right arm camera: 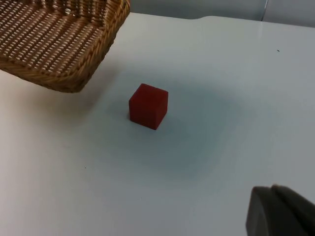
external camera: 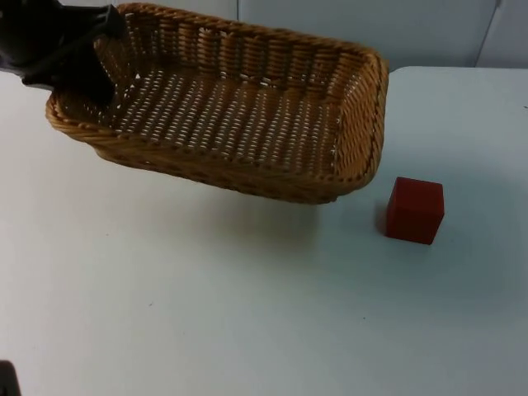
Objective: Pick up the basket with the left hand and place the cube into the basket with the right hand.
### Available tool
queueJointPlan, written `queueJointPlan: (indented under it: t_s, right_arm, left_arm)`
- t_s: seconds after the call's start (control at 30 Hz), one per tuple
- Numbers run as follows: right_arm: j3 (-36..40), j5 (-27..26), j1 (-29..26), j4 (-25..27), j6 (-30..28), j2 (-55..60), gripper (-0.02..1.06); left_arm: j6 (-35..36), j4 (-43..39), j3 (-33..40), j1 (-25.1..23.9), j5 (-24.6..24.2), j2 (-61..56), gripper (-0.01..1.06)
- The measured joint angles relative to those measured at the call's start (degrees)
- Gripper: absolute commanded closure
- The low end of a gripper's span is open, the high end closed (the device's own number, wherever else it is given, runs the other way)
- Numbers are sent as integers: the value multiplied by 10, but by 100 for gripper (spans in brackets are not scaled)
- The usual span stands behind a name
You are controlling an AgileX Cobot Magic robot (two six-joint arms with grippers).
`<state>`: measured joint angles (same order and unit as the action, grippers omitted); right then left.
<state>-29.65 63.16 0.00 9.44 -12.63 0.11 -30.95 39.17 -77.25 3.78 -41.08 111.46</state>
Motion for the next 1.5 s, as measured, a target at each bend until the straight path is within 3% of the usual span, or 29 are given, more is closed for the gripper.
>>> queueJointPlan:
  t_s: [0.5,0.6,0.7,0.97,1.1,1.13,1.23,1.5]
  right_arm:
    - [0,-2,0,23,10,0,104]
    - [0,-7,0,-14,66,1,104]
    - [0,-8,0,-39,85,25,104]
    - [0,-14,0,-47,89,160,104]
    - [-6,-67,0,-41,89,210,104]
    - [-7,-113,0,-29,89,225,104]
    - [-7,-174,0,-7,89,257,104]
    - [-7,-256,0,18,81,376,104]
  left_arm:
    - [-6,23,0,-12,-8,0,105]
    - [-6,27,0,-12,-9,0,105]
    - [-6,30,0,-12,-9,0,105]
    - [-27,52,0,-12,-11,0,105]
    - [-48,73,0,-12,-15,0,105]
    - [-52,77,0,-12,-17,0,105]
    - [-61,80,0,-12,-22,0,105]
    - [-63,80,0,-12,-24,0,105]
